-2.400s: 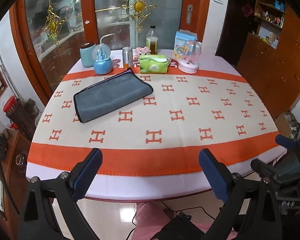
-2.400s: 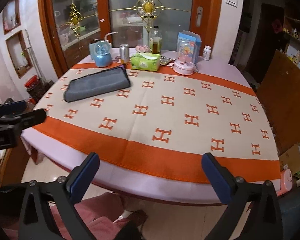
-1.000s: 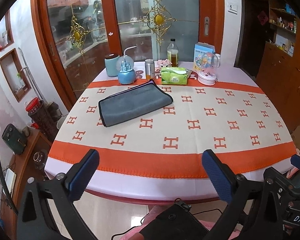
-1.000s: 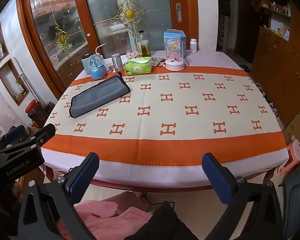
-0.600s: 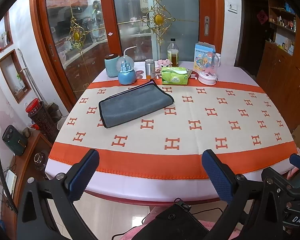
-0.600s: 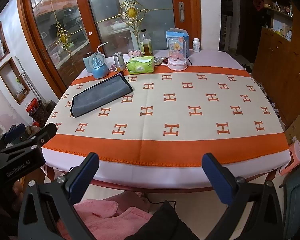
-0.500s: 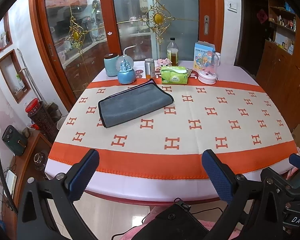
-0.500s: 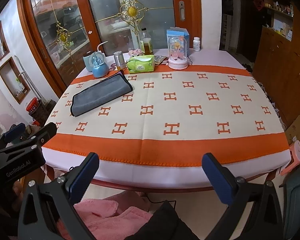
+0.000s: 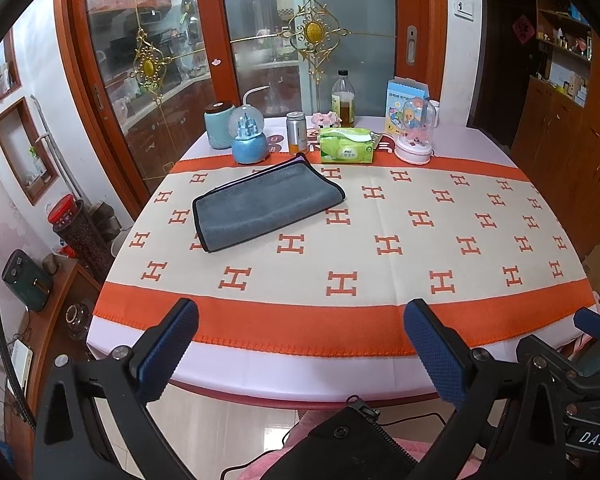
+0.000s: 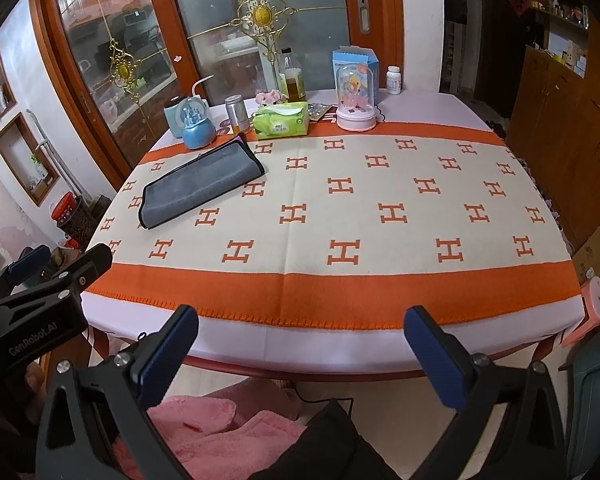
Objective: Fold towel
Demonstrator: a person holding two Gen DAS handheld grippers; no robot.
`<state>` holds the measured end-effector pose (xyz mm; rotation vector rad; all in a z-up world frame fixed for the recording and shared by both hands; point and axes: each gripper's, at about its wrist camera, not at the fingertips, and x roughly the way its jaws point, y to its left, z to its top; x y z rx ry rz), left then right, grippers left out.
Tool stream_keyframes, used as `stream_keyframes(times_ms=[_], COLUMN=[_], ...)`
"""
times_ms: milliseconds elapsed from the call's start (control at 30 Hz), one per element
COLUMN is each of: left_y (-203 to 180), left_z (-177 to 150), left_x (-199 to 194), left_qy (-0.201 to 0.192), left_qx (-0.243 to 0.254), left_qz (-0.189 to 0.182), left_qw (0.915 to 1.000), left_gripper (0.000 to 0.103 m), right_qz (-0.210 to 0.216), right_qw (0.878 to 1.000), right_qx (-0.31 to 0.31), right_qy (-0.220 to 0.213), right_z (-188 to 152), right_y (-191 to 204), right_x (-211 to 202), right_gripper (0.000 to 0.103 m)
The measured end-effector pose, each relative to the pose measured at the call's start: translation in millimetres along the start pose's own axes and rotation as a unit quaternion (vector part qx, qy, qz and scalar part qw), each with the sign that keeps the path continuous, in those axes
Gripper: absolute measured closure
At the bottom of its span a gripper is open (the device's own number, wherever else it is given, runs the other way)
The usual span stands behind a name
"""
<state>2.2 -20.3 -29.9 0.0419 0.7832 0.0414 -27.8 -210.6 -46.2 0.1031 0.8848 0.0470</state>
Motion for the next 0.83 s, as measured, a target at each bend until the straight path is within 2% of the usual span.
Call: stream_keyframes(times_ms=[833], left_y=[-2.8], left_z=[-0.2], left_x=[0.9], left_qy=[-0.001], left_qx=[0.0], left_qz=[-0.002], left_qw=[1.0], left_gripper=[0.001], right_qz=[0.001], right_qw=[1.0], right_qx=[0.001], right_qy=[0.006], right_z=[-3.5], right_y=[-2.7], right_x=[5.1], right_gripper=[0.0])
